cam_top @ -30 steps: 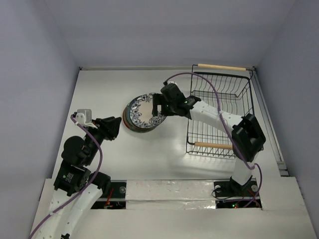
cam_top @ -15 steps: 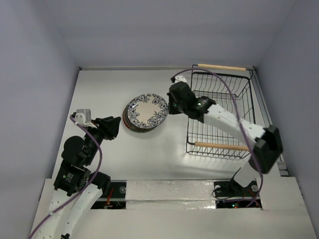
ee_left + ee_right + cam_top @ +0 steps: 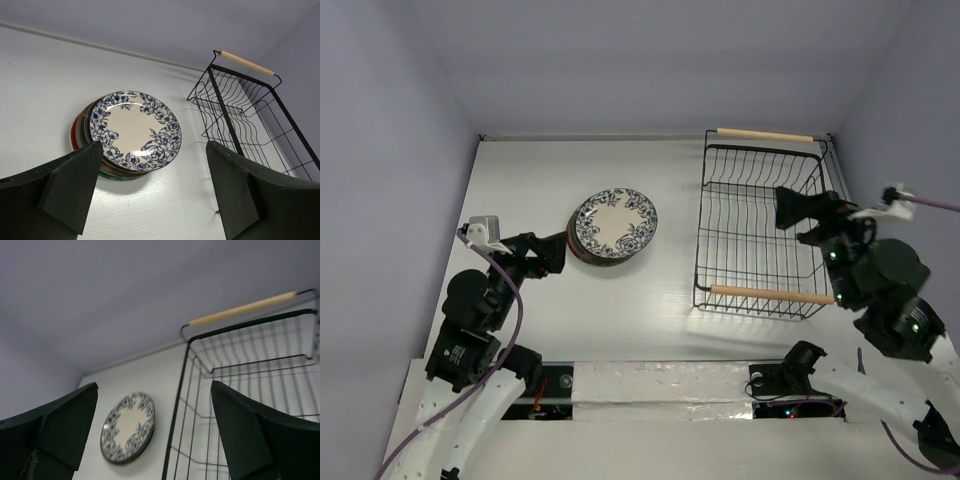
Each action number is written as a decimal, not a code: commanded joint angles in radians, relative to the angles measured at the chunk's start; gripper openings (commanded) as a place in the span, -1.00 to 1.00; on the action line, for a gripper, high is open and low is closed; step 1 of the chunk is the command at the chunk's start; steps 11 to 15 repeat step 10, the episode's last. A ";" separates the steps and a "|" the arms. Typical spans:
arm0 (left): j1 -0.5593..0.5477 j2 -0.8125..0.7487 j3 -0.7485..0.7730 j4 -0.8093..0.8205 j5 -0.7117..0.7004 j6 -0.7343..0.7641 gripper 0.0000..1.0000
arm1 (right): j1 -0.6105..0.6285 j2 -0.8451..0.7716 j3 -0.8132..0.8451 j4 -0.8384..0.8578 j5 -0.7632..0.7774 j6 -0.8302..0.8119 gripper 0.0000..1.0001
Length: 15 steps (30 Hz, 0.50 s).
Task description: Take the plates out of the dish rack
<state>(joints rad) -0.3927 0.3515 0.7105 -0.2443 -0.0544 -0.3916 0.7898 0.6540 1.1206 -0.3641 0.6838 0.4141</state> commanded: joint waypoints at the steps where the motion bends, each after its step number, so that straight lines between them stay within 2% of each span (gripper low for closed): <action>1: -0.006 0.026 0.102 0.048 -0.001 -0.021 0.67 | 0.008 -0.109 -0.073 0.060 0.233 0.023 1.00; 6: -0.006 0.035 0.156 0.037 -0.056 0.014 0.69 | 0.008 -0.185 -0.168 0.103 0.217 0.023 1.00; 15: -0.006 0.043 0.152 0.000 -0.062 0.011 0.73 | 0.008 -0.175 -0.188 0.085 0.192 0.049 1.00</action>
